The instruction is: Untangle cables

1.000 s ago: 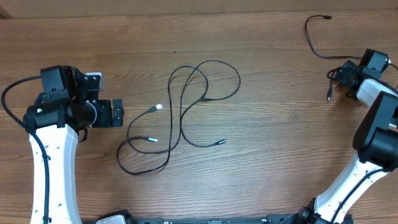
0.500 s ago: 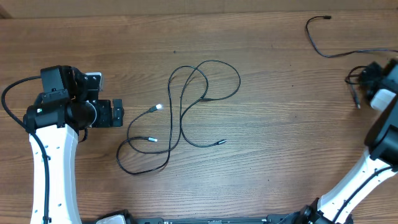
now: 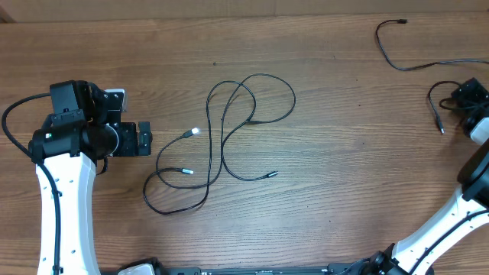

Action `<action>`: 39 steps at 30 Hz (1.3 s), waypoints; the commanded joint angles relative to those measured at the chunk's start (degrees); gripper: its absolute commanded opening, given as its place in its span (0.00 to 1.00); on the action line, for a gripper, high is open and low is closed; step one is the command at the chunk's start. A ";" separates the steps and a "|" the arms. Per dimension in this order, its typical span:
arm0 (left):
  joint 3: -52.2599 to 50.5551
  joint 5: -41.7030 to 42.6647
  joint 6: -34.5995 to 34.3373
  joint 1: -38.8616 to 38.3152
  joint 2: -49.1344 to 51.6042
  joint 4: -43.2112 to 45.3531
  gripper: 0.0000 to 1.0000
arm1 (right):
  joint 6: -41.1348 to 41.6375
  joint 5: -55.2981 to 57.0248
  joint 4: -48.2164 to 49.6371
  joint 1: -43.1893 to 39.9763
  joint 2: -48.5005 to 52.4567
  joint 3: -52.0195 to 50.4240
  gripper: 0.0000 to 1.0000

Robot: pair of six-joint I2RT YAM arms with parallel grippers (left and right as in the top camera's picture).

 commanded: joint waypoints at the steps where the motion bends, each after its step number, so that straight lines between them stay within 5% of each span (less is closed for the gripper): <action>1: 0.92 0.09 0.81 0.57 -0.44 0.02 1.00 | 4.92 -6.51 -6.27 1.44 -0.98 -2.71 1.00; 19: 0.92 0.09 0.81 0.57 -0.44 0.00 1.00 | 4.57 -8.24 -31.50 6.91 -35.19 -2.73 1.00; 39: 0.92 0.09 0.81 0.57 -0.44 0.00 1.00 | 4.42 -17.92 -44.46 44.33 -35.87 -2.86 1.00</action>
